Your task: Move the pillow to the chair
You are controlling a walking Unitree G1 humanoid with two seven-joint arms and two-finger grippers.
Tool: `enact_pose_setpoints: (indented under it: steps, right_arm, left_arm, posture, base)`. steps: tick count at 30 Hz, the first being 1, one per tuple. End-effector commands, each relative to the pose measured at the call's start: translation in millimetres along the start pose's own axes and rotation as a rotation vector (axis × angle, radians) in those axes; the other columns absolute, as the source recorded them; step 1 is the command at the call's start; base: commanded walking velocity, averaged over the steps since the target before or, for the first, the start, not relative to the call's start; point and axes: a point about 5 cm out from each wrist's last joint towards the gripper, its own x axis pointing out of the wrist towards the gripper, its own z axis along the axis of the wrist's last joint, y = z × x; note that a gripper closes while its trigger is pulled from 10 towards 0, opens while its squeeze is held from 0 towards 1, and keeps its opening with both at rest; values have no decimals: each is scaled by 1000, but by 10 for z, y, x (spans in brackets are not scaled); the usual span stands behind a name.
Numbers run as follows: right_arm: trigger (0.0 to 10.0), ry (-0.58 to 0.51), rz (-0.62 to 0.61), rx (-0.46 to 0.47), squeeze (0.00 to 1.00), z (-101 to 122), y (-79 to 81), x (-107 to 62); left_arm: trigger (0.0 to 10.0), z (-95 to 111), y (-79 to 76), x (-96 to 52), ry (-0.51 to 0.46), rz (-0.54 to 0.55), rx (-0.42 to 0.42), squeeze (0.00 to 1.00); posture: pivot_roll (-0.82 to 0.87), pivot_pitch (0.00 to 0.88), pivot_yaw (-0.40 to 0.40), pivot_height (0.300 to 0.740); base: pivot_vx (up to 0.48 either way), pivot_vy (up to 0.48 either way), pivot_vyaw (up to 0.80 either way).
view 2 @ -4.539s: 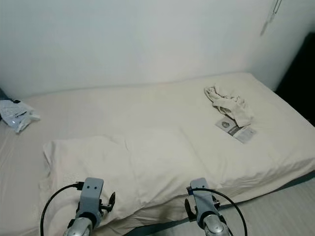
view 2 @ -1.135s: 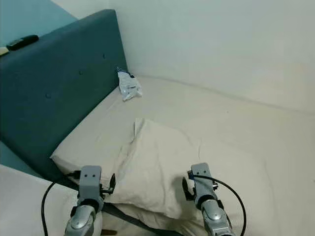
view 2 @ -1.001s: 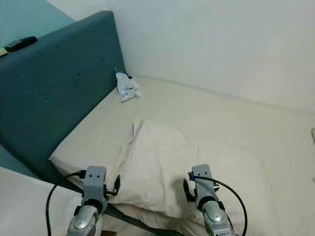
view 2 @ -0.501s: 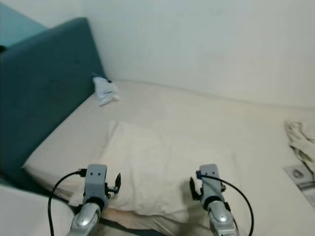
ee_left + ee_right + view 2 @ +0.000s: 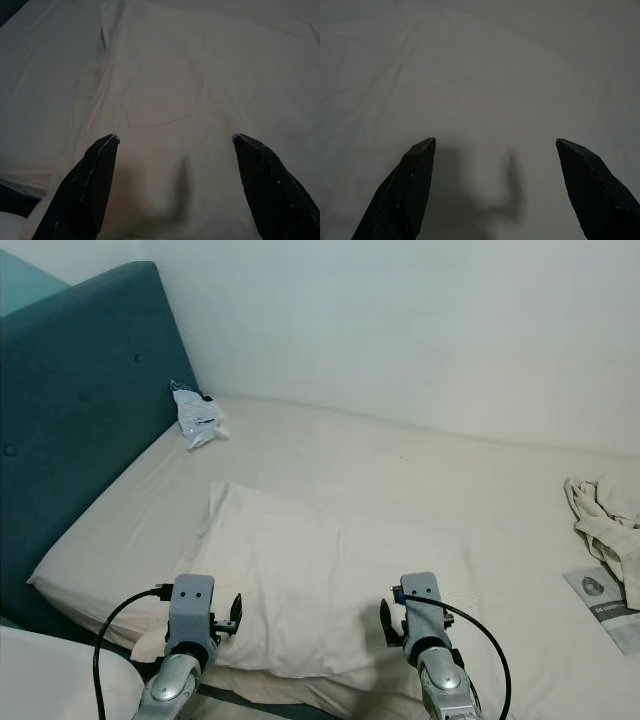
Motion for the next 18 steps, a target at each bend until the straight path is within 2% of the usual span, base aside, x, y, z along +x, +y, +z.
enact_pose_setpoints:
  steps: [1, 2, 5, 18]
  right_arm:
    - [10000, -7, 10, -12, 0, 17, 13, 6]
    - [10000, -8, 12, -15, 0, 23, 14, 9]
    - [10000, -10, 14, -17, 0, 29, 14, 12]
    - [10000, -22, 27, -25, 0, 76, 27, 35]
  left_arm:
    - [10000, -60, 11, -25, 29, -7, 16, 0]
    - [10000, -70, 17, -27, 38, 15, -26, 0]
    - [10000, -80, 25, -26, 48, 26, -37, 0]
    - [10000, -77, 48, -5, 58, 35, -32, 0]
  posture:
    - [-6, 55, 3, 740]
    - [-7, 56, 1, 740]
    - [-7, 56, 0, 740]
    - [-9, 66, -6, 740]
  base:
    - [0, -480, 0]
    - [0, 0, 0]
    - [0, 0, 0]
    - [0, 0, 0]
